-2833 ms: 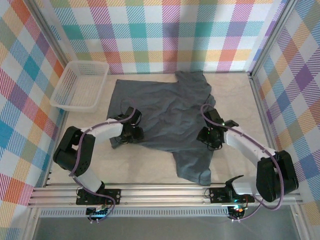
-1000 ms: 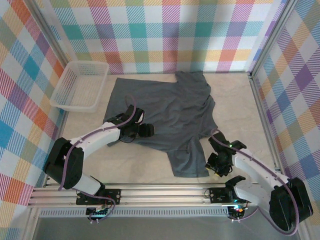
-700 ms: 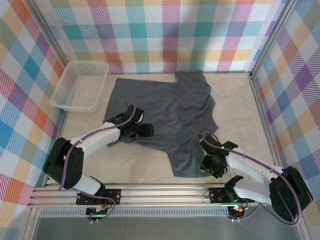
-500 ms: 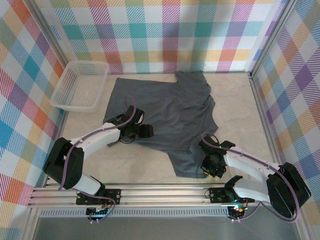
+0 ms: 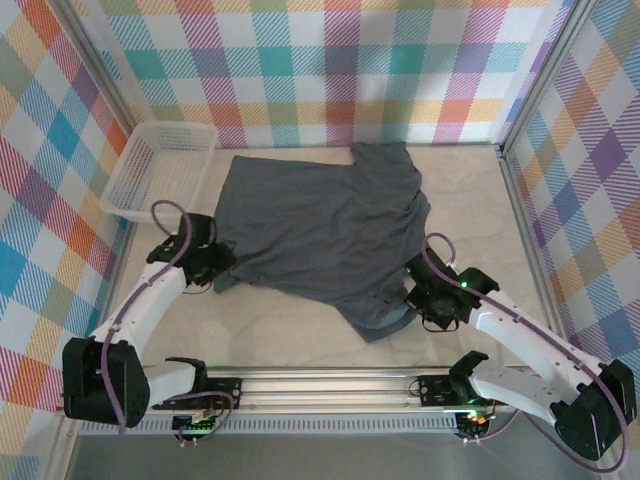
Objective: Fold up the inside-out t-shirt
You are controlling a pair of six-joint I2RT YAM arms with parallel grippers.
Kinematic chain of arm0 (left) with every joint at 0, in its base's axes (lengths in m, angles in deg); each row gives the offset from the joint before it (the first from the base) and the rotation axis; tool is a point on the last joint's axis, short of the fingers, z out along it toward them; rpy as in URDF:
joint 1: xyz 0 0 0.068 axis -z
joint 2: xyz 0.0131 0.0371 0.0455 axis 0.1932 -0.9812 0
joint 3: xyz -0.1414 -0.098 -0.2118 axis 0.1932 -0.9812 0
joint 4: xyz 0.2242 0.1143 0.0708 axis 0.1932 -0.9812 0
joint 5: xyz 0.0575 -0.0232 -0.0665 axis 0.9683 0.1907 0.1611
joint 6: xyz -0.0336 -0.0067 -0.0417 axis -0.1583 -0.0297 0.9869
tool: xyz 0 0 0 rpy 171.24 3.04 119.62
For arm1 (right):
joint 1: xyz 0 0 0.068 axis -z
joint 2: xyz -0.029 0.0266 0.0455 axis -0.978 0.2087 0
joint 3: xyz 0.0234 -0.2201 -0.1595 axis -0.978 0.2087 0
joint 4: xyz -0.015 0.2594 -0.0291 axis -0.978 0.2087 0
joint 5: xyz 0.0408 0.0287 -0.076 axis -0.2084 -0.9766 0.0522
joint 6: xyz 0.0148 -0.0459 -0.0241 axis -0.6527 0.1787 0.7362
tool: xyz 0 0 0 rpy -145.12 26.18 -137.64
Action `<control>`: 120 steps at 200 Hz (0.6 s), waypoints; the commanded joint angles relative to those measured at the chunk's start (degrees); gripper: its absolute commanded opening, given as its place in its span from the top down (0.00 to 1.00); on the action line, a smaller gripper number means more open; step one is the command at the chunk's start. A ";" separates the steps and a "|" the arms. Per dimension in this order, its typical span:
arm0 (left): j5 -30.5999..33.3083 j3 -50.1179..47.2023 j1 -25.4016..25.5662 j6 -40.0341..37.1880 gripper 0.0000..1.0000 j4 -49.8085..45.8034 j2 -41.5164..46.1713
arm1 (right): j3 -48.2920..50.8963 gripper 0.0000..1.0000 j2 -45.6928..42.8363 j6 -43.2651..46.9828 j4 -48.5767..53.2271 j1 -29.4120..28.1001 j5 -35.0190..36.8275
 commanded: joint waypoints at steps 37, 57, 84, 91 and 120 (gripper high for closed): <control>-14.23 0.80 -10.00 0.92 0.57 5.31 -12.50 | -3.05 1.00 -1.59 2.28 2.44 2.55 7.58; -11.31 0.01 -10.00 3.33 0.57 2.10 -13.74 | -2.81 1.00 -2.37 2.45 2.01 2.74 7.14; -9.39 -4.19 -10.03 7.00 0.57 2.80 -11.55 | -2.14 1.00 -1.83 2.63 0.73 2.76 5.64; -10.94 -4.90 -10.03 7.58 0.57 3.53 -11.47 | -1.90 1.00 -1.62 2.63 0.22 2.69 5.06; -12.57 -5.75 -10.03 7.94 0.55 1.39 -11.51 | -1.93 1.00 -0.11 3.21 -1.25 2.74 3.97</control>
